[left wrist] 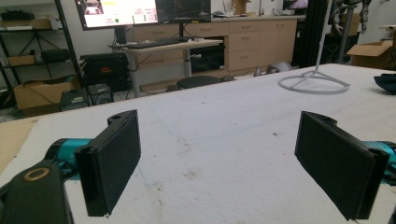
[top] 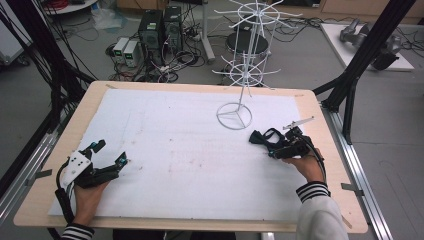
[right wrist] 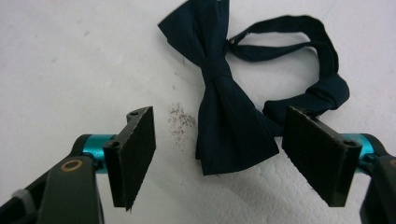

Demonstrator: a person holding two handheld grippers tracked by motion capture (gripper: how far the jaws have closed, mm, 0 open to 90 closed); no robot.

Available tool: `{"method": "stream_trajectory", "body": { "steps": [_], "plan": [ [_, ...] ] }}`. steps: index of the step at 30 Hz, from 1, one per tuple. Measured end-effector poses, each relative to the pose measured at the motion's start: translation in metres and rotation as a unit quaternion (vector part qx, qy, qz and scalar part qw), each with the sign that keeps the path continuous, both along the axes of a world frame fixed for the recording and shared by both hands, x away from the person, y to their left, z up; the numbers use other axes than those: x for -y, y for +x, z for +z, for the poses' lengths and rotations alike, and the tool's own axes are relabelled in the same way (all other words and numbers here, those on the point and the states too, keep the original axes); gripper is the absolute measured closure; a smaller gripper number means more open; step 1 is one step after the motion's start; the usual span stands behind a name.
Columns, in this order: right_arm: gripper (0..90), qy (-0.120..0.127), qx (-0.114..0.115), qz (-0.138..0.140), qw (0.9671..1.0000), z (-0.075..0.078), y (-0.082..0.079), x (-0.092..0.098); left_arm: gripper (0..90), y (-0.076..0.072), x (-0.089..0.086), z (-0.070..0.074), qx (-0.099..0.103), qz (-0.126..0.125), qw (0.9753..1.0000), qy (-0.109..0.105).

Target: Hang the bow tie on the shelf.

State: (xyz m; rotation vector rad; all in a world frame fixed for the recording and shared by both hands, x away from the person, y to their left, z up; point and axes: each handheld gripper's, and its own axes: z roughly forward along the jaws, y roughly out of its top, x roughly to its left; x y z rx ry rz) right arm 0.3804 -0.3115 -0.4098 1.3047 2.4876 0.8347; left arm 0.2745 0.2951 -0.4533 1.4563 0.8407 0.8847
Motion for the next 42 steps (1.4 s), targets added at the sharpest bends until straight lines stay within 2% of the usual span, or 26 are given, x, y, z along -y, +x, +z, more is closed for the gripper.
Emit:
{"method": "stream_trajectory", "body": {
  "steps": [10,17,22,28,30,31,32,35,39,42],
  "plan": [
    [45.7,-0.023,-0.005,-0.003,0.9997,0.000,0.001,-0.001,14.8,0.000,0.000,0.000,0.001,-0.001,1.0000,0.002],
    [46.4,-0.033,-0.007,-0.002,0.9994,-0.003,0.003,-0.002,14.8,0.000,0.000,0.000,0.002,0.000,1.0000,0.002],
    [52.5,-0.045,-0.009,0.004,0.9989,-0.005,0.005,-0.003,14.8,0.000,0.000,0.000,0.002,0.000,1.0000,0.001],
    [65.4,-0.067,0.003,0.008,0.9977,-0.004,0.005,-0.007,14.8,0.000,0.000,0.000,0.003,0.000,1.0000,0.001],
    [68.2,-0.076,0.003,0.009,0.9971,-0.004,0.005,-0.009,14.8,0.000,0.000,0.000,0.003,0.000,1.0000,0.001],
    [72.6,-0.083,-0.002,0.008,0.9965,-0.005,0.004,-0.010,14.8,0.000,0.000,0.000,0.003,0.000,1.0000,0.001],
    [72.6,-0.083,-0.002,0.008,0.9965,-0.005,0.004,-0.010,14.8,0.000,0.000,0.000,0.003,0.000,1.0000,0.001],
    [80.5,-0.099,0.000,0.019,0.9949,-0.005,0.004,-0.014,14.8,0.000,0.000,0.000,0.003,0.000,1.0000,0.001],
    [85.4,-0.098,-0.006,0.017,0.9950,-0.005,0.004,-0.016,14.8,-0.001,0.000,0.000,0.004,0.001,1.0000,0.001],
    [85.5,-0.100,-0.004,0.018,0.9949,-0.004,0.003,-0.016,14.8,-0.001,0.000,0.000,0.005,0.001,1.0000,0.001]
  ]
}}
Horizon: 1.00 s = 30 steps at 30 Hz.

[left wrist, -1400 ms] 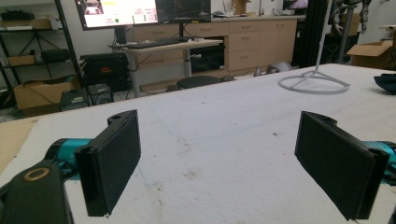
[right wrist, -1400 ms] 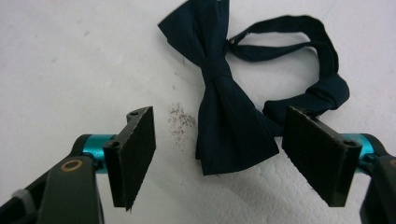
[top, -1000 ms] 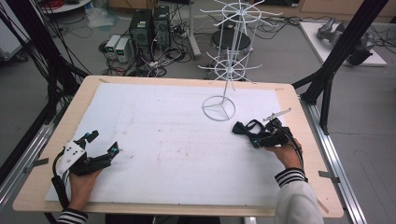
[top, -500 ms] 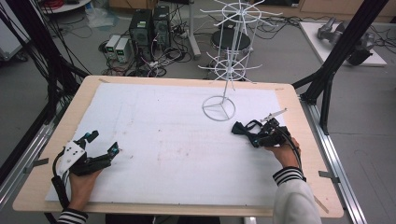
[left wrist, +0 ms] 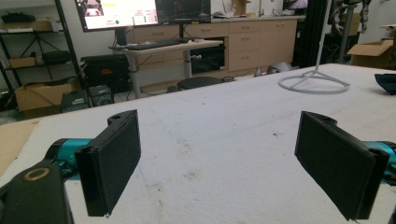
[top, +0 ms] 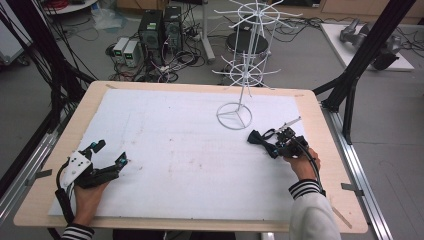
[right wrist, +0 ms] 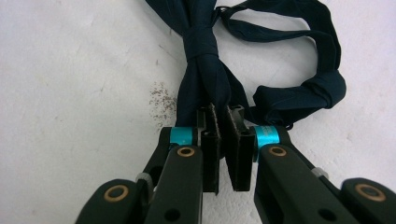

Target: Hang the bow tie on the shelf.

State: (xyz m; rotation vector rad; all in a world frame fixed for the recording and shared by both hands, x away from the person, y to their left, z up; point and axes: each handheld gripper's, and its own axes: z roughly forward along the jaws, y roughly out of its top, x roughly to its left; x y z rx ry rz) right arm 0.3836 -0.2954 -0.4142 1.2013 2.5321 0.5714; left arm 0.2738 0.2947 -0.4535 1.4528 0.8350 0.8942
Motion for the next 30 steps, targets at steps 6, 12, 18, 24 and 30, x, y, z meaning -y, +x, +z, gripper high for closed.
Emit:
{"method": "stream_trajectory", "body": {
  "steps": [6,12,18,24,30],
  "plan": [
    [85.7,0.011,0.019,0.005,0.9998,0.005,-0.002,0.000,14.8,0.000,0.000,0.000,0.000,0.000,1.0000,0.000],
    [85.7,0.033,0.039,0.004,0.9987,0.011,-0.005,0.000,14.8,0.000,0.001,0.000,0.000,0.000,1.0000,0.001],
    [85.6,0.059,0.074,0.006,0.9955,0.019,-0.009,0.000,14.8,0.000,0.001,0.000,0.000,0.000,1.0000,0.001],
    [85.7,0.091,0.113,-0.005,0.9894,0.028,-0.013,0.004,14.8,0.000,0.001,0.000,0.000,0.000,1.0000,0.004],
    [85.6,0.117,0.144,-0.013,0.9825,0.034,-0.017,0.008,14.8,0.000,0.001,0.000,0.001,0.000,1.0000,0.004]
  ]
}}
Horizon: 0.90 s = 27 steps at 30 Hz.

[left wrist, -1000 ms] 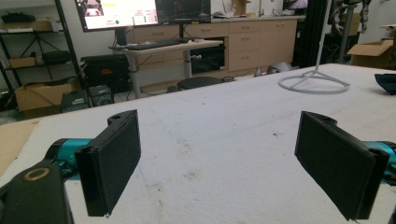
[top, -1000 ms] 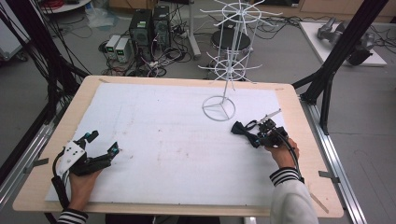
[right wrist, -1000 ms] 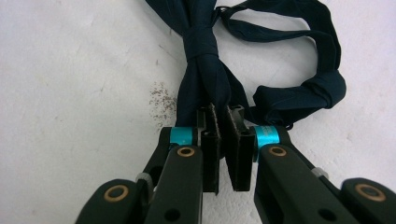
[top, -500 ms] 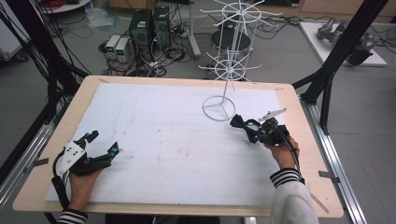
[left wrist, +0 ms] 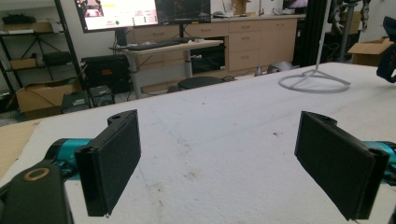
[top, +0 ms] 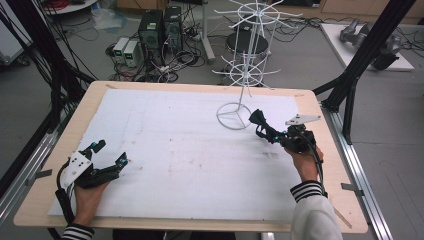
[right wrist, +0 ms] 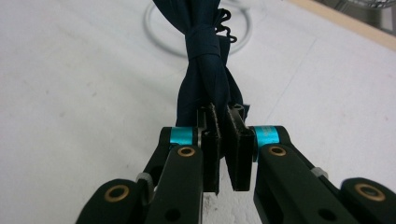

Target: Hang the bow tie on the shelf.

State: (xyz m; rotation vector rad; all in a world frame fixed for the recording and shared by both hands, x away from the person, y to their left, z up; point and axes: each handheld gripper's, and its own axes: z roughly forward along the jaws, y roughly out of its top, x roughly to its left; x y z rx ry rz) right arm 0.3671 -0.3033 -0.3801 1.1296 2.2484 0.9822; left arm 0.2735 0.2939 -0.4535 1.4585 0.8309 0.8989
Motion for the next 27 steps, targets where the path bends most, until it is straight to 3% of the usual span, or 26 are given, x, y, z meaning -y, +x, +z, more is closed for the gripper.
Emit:
{"method": "stream_trajectory", "body": {
  "steps": [9,14,21,27],
  "plan": [
    [85.6,0.033,0.043,0.002,0.9985,0.007,-0.005,-0.002,14.8,0.000,0.000,0.000,0.001,0.000,1.0000,0.001],
    [85.5,0.042,0.051,-0.001,0.9978,0.009,-0.007,-0.001,14.8,0.000,0.000,0.000,0.001,0.000,1.0000,0.002],
    [85.3,0.079,0.075,-0.015,0.9939,0.016,-0.012,0.004,14.8,0.000,0.000,0.000,0.001,0.000,1.0000,0.001],
    [85.3,0.089,0.093,-0.010,0.9917,0.020,-0.016,0.005,14.8,0.000,0.000,0.000,0.002,-0.001,1.0000,0.002]
  ]
}}
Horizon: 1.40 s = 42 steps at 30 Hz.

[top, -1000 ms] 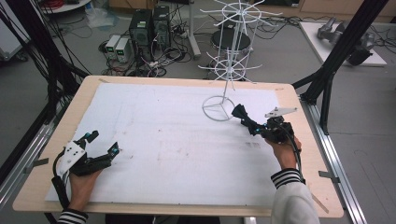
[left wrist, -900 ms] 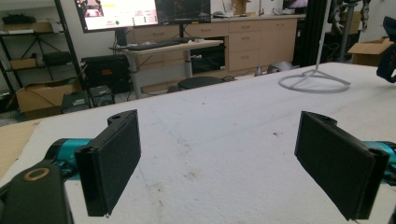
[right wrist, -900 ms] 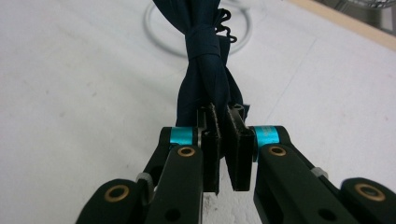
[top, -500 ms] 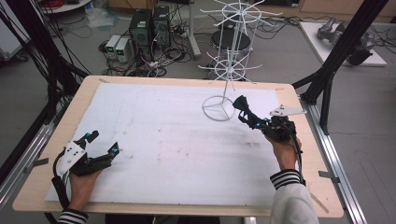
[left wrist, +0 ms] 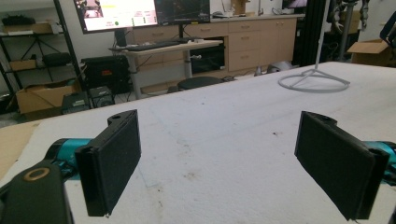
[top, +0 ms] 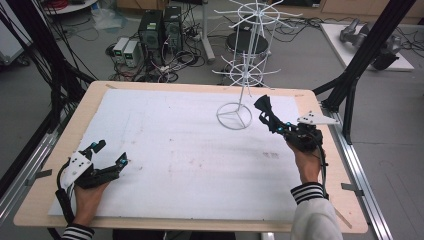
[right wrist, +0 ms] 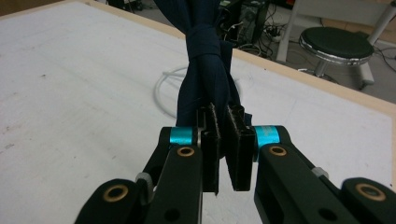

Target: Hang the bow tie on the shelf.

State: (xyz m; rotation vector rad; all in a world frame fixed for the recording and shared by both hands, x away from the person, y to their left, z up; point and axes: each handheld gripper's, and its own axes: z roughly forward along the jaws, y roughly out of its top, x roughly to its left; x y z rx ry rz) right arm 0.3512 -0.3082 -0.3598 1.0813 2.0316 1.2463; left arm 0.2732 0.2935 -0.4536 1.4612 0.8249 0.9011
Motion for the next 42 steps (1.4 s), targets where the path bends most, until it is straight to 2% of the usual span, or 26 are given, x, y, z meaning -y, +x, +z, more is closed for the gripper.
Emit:
{"method": "stream_trajectory", "body": {
  "steps": [10,12,15,18,20,30,42],
  "plan": [
    [85.3,0.027,0.037,-0.001,0.9989,0.007,-0.005,0.001,14.8,0.000,0.000,0.000,-0.001,0.000,1.0000,0.000],
    [85.2,0.031,0.038,-0.004,0.9988,0.008,-0.006,0.002,14.8,0.000,0.000,0.000,-0.002,-0.001,1.0000,0.001],
    [85.2,0.035,0.041,-0.012,0.9985,0.009,-0.009,0.004,14.8,0.001,0.000,0.000,-0.002,-0.001,1.0000,0.001],
    [85.0,0.034,0.058,-0.026,0.9974,0.012,-0.011,0.007,14.8,0.001,0.000,0.000,-0.003,-0.002,1.0000,0.001],
    [84.9,0.036,0.056,-0.030,0.9973,0.013,-0.011,0.007,14.8,0.000,0.000,0.000,-0.002,-0.001,1.0000,0.002],
    [85.0,0.052,0.075,-0.059,0.9941,0.020,-0.011,0.012,14.8,0.001,0.000,0.000,-0.003,-0.002,1.0000,0.003],
    [84.8,0.055,0.105,-0.089,0.9890,0.038,-0.010,0.010,14.8,0.001,0.000,0.000,-0.002,-0.002,1.0000,0.004]
  ]
}}
